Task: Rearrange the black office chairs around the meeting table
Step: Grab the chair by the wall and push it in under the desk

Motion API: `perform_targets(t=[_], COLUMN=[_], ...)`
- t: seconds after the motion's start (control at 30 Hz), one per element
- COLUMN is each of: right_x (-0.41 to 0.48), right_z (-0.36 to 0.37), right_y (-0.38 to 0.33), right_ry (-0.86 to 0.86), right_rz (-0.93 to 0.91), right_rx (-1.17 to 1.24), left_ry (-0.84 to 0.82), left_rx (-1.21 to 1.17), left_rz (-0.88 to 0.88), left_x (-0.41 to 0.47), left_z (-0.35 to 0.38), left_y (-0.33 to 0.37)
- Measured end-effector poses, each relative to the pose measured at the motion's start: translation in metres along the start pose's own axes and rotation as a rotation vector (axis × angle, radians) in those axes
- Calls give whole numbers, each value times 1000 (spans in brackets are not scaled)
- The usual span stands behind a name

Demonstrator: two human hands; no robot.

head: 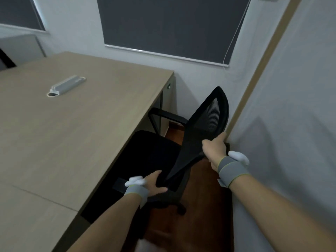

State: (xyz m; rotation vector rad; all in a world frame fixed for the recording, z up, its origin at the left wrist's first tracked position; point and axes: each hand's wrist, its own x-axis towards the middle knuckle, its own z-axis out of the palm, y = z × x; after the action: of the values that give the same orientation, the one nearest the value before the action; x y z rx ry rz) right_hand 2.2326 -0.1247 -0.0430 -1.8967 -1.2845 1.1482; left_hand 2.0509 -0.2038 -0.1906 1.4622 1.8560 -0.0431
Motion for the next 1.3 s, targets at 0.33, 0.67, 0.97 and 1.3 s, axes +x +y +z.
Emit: perform_targets(t=[0.33,0.67,0.97,1.3], right_x=[92,123,111,109], right_z=[25,103,131,129], right_y=[-68,-101,-125,-143], right_ry=[-389,-536,-631,-619], right_rz=[30,46,60,76], right_rx=[260,271,151,90], left_ry=[382,548,544,553], left_rx=[-86,-29,-23,-120], left_rz=[169,-176,-223,-278], left_x=[-29,0,6,21], left_z=[-86,-126,-147,-162], left_y=[68,25,-16,-3])
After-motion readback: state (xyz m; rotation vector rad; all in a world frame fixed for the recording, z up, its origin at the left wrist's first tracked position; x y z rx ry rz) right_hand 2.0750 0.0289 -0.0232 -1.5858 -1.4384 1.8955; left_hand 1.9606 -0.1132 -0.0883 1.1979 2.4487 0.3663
